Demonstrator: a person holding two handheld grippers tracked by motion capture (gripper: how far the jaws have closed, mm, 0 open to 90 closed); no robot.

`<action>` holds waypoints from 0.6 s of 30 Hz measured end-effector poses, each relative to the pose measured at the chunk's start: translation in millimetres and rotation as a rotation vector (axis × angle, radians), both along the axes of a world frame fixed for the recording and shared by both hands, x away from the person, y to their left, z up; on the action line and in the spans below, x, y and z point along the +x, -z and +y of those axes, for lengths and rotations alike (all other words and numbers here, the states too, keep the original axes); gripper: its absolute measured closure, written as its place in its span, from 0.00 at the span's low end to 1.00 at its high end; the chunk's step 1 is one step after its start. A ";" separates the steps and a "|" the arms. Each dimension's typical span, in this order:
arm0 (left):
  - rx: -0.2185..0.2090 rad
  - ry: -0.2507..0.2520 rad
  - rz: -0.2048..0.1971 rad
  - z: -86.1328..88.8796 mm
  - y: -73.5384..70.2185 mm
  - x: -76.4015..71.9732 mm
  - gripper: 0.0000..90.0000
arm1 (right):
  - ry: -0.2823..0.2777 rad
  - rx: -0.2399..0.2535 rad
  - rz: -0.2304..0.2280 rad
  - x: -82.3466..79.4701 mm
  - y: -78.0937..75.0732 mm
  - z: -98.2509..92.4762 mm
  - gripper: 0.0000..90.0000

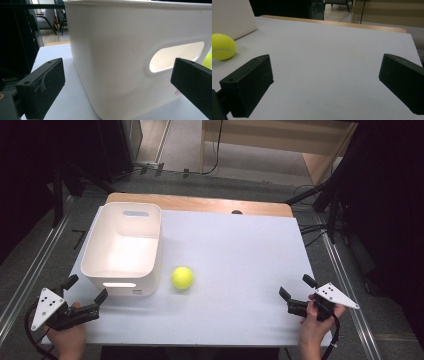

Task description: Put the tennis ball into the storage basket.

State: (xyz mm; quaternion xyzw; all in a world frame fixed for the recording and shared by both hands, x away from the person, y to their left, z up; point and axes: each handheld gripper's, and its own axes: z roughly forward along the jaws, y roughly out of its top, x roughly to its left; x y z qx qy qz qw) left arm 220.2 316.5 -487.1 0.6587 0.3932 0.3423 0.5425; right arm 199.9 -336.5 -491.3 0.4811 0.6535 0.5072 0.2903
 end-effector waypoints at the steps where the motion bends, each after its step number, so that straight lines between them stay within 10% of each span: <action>1: 0.002 -0.001 0.000 -0.2 0.0 0.0 0.00 | -0.002 0.000 0.000 0.8 -1.7 0.3 0.00; 18: 0.012 0.000 0.004 -1.9 0.0 0.3 0.00 | -0.093 -0.048 0.019 22.6 -42.7 21.6 0.00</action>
